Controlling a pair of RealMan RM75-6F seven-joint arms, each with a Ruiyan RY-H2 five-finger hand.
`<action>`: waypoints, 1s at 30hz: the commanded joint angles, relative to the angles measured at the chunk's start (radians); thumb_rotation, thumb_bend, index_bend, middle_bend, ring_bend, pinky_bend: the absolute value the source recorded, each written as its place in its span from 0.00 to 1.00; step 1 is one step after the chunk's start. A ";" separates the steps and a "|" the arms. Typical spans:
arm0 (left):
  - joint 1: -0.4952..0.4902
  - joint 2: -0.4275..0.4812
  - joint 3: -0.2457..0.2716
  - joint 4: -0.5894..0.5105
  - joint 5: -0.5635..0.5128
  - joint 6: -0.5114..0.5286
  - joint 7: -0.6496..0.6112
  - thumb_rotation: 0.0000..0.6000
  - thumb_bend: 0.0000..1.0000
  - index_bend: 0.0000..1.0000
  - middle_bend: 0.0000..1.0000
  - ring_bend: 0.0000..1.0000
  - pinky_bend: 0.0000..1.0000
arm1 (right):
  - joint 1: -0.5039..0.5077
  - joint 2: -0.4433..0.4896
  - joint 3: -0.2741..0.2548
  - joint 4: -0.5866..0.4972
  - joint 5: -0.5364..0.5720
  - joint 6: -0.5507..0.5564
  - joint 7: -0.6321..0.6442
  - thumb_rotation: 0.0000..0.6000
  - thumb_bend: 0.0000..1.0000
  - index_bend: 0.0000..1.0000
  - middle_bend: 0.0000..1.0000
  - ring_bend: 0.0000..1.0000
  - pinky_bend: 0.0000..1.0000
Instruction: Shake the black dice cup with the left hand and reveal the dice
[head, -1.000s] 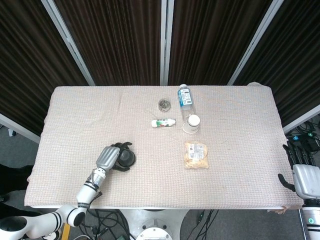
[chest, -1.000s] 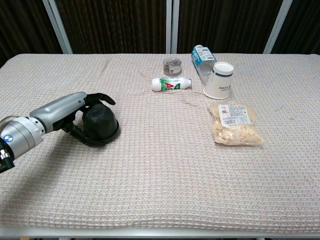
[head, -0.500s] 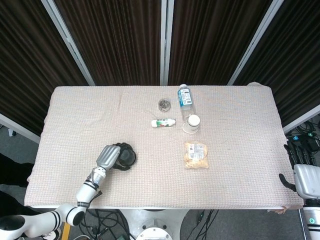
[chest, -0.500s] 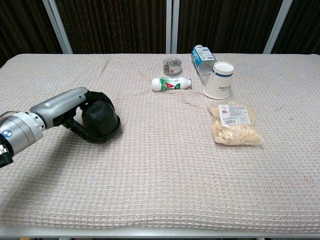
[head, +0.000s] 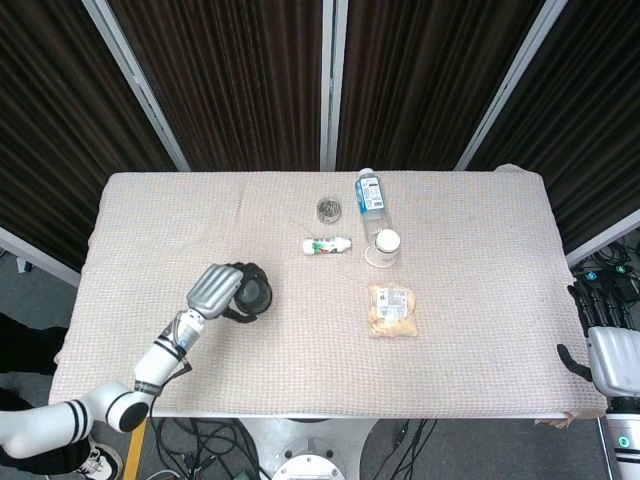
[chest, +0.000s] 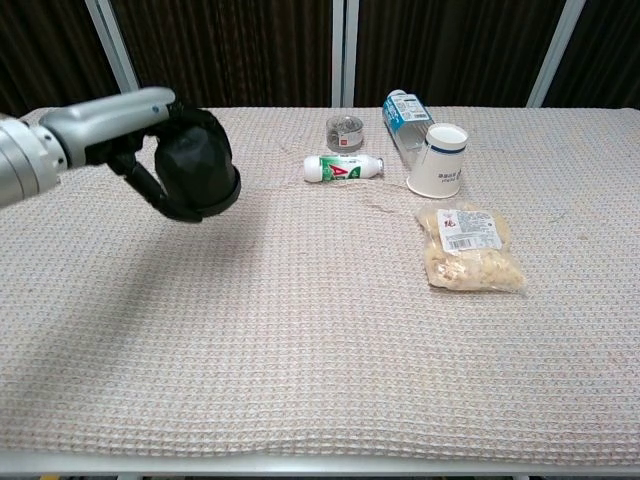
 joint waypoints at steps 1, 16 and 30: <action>-0.061 0.108 -0.085 -0.117 -0.072 -0.034 0.110 1.00 0.09 0.43 0.45 0.38 0.47 | -0.001 -0.007 0.000 0.008 -0.022 0.020 0.013 1.00 0.19 0.00 0.00 0.00 0.00; -0.068 -0.021 0.005 0.040 -0.324 -0.106 0.152 1.00 0.09 0.40 0.46 0.38 0.48 | -0.002 -0.013 0.000 0.034 -0.011 0.011 0.038 1.00 0.19 0.00 0.00 0.00 0.00; -0.065 -0.192 -0.206 0.113 0.122 0.629 0.012 1.00 0.09 0.41 0.46 0.38 0.48 | 0.001 -0.018 0.000 0.047 -0.004 -0.002 0.054 1.00 0.19 0.00 0.00 0.00 0.00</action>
